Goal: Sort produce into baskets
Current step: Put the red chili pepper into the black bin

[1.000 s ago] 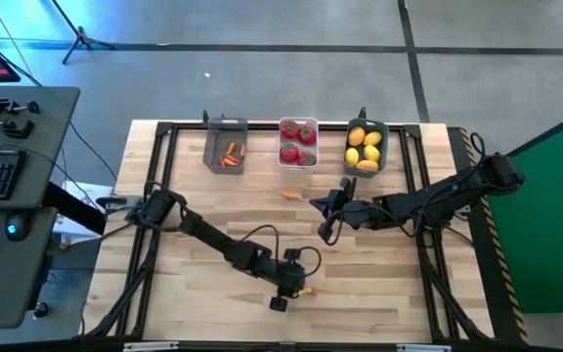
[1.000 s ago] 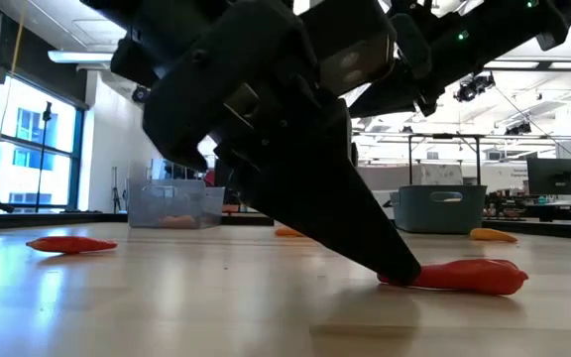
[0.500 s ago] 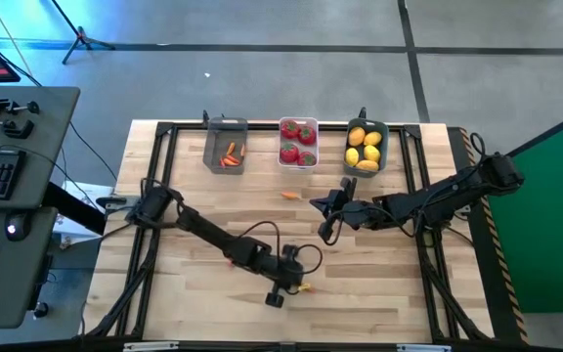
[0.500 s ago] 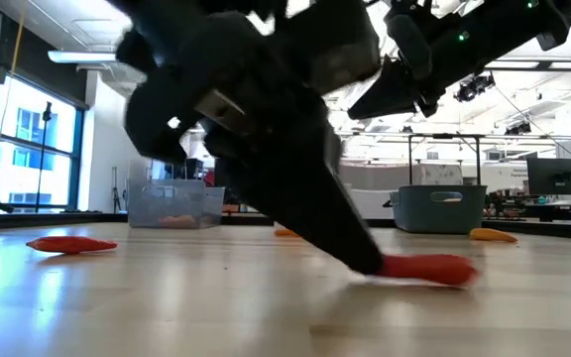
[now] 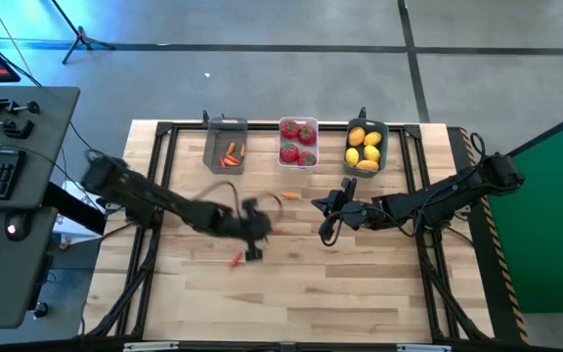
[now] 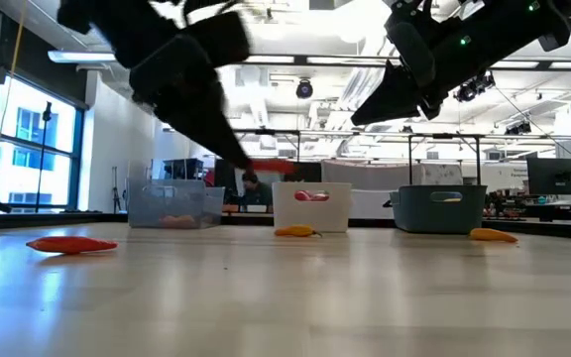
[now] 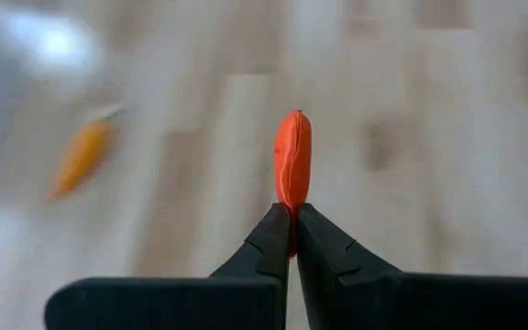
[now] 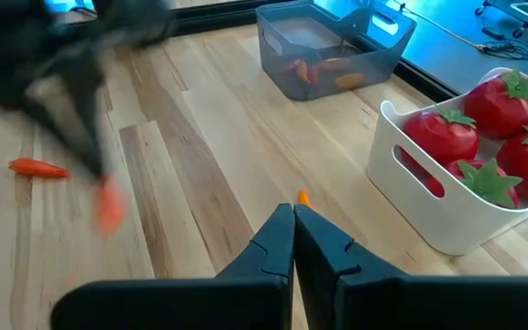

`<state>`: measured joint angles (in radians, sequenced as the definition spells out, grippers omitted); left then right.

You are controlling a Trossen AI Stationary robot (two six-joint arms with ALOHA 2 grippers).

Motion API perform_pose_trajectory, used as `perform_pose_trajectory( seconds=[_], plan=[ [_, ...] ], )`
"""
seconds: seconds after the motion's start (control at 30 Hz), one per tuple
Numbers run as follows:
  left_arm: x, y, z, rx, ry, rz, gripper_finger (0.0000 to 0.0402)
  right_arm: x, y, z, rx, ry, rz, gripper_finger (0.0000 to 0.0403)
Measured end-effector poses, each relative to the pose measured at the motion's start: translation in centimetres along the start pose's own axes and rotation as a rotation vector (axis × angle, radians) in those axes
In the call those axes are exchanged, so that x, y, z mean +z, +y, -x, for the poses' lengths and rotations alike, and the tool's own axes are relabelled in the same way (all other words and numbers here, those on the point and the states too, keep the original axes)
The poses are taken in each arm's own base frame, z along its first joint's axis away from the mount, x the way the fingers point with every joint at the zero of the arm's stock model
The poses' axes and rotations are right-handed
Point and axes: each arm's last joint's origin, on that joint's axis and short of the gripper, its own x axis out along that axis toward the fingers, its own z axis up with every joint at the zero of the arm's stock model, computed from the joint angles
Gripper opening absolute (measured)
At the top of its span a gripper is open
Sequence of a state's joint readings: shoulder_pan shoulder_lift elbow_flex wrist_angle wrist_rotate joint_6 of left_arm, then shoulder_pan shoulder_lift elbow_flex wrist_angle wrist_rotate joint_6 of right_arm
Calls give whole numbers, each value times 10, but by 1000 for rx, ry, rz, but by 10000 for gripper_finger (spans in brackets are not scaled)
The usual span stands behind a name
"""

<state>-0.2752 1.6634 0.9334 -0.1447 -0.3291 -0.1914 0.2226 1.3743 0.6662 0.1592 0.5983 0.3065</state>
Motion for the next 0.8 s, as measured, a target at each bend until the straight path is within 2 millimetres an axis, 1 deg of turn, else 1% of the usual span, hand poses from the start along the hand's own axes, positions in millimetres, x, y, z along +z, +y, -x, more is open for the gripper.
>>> perform_pose_trajectory(
  seconds=[0.27, 0.4, 0.5, 0.57, 0.67, 0.8],
  plan=[
    [-31, 96, 58, 313, -1, 328, 0, 0, 0, 0, 0, 0, -8, 1],
    [-40, 140, 75, 431, -6, 437, 0, 1, 0, 0, 0, -6, -14, 1],
    [-49, 171, 79, 488, 32, 495, 0, 1, 0, 0, 0, -5, -40, 1],
    [-55, 188, 78, 482, 66, 502, 0, 0, 0, 0, 0, -4, -55, 1],
    [-67, 207, 72, 497, 139, 530, 0, 0, 0, 0, 2, -1, -56, 1],
    [-79, 224, 61, 527, 226, 523, 0, -2, 0, 0, 27, 27, -44, 1]
  ],
)
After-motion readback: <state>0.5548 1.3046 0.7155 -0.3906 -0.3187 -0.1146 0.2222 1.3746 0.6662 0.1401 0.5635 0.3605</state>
